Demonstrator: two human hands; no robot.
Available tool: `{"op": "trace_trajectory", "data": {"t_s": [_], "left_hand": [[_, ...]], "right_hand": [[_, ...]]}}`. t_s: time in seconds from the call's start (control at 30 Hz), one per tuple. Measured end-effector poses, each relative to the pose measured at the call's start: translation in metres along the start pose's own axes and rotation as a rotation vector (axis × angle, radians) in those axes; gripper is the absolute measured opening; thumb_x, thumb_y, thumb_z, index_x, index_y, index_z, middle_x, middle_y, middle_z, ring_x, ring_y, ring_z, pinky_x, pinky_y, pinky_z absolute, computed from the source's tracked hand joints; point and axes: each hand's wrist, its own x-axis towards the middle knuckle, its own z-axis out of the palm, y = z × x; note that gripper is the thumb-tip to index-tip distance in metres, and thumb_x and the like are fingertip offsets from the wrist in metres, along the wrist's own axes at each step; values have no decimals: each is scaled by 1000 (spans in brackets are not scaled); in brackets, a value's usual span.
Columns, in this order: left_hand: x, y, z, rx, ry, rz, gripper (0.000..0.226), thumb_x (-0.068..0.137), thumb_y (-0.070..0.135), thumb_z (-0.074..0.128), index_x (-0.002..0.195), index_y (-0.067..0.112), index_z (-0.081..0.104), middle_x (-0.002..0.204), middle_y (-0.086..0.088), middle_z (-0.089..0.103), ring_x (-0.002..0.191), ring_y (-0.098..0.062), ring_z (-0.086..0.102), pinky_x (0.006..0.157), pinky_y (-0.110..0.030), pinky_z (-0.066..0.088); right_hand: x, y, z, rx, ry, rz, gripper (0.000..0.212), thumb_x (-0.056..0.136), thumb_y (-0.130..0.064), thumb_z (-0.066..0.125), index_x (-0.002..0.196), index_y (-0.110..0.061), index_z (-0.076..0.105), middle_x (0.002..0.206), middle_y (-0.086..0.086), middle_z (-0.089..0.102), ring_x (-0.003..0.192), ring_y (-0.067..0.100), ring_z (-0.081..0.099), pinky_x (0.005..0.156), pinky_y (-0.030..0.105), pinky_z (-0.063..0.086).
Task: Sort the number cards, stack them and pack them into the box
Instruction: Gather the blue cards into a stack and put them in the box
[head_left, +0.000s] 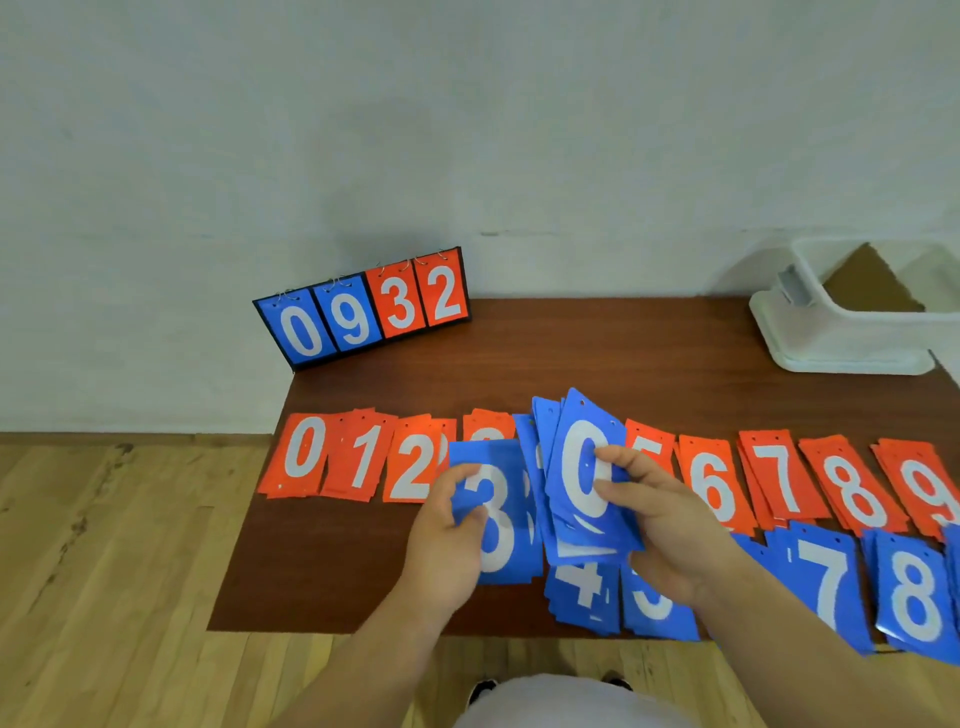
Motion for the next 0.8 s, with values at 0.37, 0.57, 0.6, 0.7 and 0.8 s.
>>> {"op": "trace_trajectory", "data": {"t_s": [0.37,0.57,0.6,0.7,0.8], "left_hand": [[-15,19,28,-63,-317,91,27,109,28,41,116,49,56,95,12,58,63,-2,46,62,-16,40],[-8,11,59,74,-231,27,25,105,30,51,129,36,53,109,10,60,93,-1,60,72,-18,46],[-4,3,66,183,-203,-10,33,102,33,56,135,37,49,113,9,59,99,-4,59,70,-19,45],[5,-34,88,419,-129,-149,69,92,39,70,151,32,35,139,0,48,122,-18,55,77,-22,52],[4,-59,122,620,-89,-239,89,84,44,76,156,28,27,147,-6,39,133,-29,45,101,-40,50]], "right_hand": [[-8,32,3,-615,199,-105,25,92,-15,71,101,-38,69,115,-12,65,111,52,57,86,65,51],[-10,18,-42,-559,315,-127,26,93,-7,67,105,-30,69,117,-7,66,94,38,70,78,57,57],[-9,16,-55,-546,360,-124,27,93,-7,66,105,-30,68,117,-6,66,96,40,69,79,60,57],[-8,7,-95,-539,430,-123,26,94,-6,64,105,-28,67,120,-2,64,95,32,69,80,52,59],[-12,-3,-136,-567,422,-94,26,93,-5,64,106,-27,66,120,-5,64,93,27,69,76,47,59]]}}
